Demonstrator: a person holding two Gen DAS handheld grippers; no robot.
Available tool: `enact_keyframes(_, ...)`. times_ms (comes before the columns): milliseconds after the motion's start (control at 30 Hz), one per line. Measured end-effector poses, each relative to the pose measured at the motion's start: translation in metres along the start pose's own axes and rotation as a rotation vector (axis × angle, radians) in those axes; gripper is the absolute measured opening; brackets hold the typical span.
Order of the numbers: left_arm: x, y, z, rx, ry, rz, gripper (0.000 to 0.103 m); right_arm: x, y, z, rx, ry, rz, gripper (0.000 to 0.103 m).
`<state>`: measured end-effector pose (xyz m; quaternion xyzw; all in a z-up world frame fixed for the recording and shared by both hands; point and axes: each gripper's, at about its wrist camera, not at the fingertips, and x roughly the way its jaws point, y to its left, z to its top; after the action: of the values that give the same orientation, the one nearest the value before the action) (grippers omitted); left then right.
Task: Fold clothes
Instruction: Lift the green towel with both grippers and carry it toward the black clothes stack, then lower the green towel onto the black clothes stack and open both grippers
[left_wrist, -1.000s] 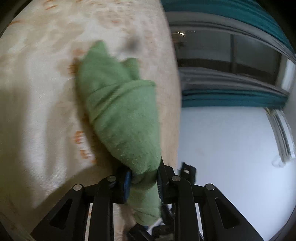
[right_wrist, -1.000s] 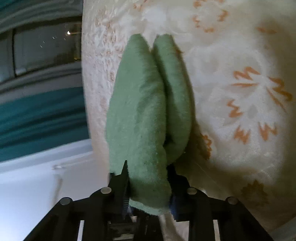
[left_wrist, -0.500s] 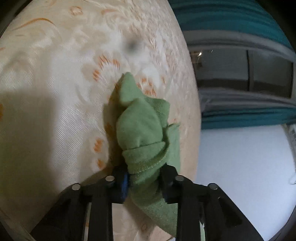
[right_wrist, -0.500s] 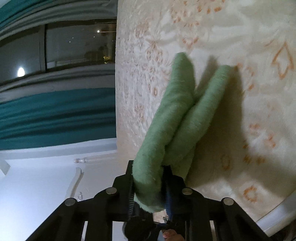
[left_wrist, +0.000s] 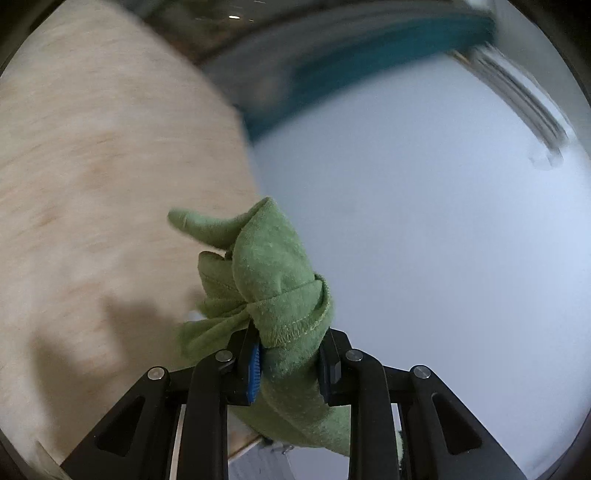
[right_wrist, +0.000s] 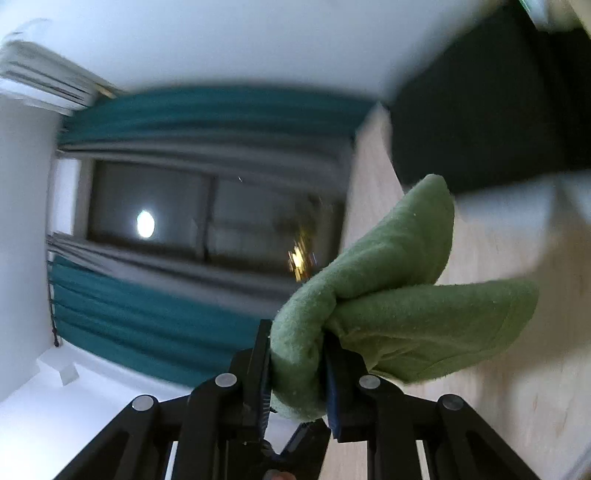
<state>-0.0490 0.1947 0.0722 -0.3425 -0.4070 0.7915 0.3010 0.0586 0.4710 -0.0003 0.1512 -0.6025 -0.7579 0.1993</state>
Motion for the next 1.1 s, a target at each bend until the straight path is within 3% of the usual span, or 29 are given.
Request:
enact_keyframes(133, 0.078, -0.068, 0.024, 0.126, 0.061, -0.084, 0.024, -0.009, 0.040, 0.074, -0.162, -0.158, -0.019, 0.019)
enact_keyframes(267, 0.151, -0.117, 0.031, 0.337, 0.117, -0.113, 0.024, -0.008, 0.064, 0.124, -0.303, -0.293, -0.061, 0.019)
enact_keyframes(300, 0.163, -0.121, 0.030, 0.391, 0.118, -0.116, 0.024, -0.006, 0.065, 0.130, -0.335, -0.313, -0.073, 0.019)
enact_keyframes(400, 0.181, -0.093, 0.032, 0.407, 0.134, -0.084, 0.024, 0.004, 0.051, 0.134, -0.404, -0.306, -0.121, 0.019)
enact_keyframes(467, 0.183, -0.052, 0.034, 0.336, 0.149, -0.039, 0.024, 0.008, 0.028, 0.132, -0.413, -0.259, -0.170, 0.019)
enact_keyframes(533, 0.180, -0.006, 0.035, 0.268, 0.167, 0.017, 0.024, 0.022, -0.010, 0.123, -0.353, -0.150, -0.219, 0.019)
enact_keyframes(633, 0.170, 0.029, 0.023, 0.308, 0.187, 0.088, 0.024, 0.031, -0.068, 0.104, -0.206, -0.034, -0.252, 0.018)
enact_keyframes(733, 0.147, 0.045, 0.024, 0.311, 0.168, 0.104, 0.032, 0.031, -0.103, 0.089, -0.125, 0.000, -0.276, 0.018)
enact_keyframes(833, 0.147, 0.036, 0.014, 0.300, 0.148, 0.183, 0.056, 0.026, -0.103, 0.087, -0.105, 0.023, -0.269, 0.022)
enact_keyframes(900, 0.151, 0.035, 0.028, 0.295, 0.135, 0.224, 0.070, 0.018, -0.098, 0.088, -0.097, 0.022, -0.275, 0.033)
enact_keyframes(967, 0.149, 0.035, 0.042, 0.292, 0.115, 0.259, 0.071, -0.001, -0.088, 0.091, -0.133, -0.026, -0.291, 0.045)
enact_keyframes(1067, 0.123, 0.024, 0.049, 0.354, 0.012, 0.342, 0.070, -0.024, -0.069, 0.097, -0.226, -0.091, -0.322, 0.041)
enact_keyframes(1100, 0.121, 0.015, 0.047, 0.395, 0.004, 0.350, 0.052, -0.028, -0.060, 0.103, -0.274, -0.104, -0.336, 0.029)
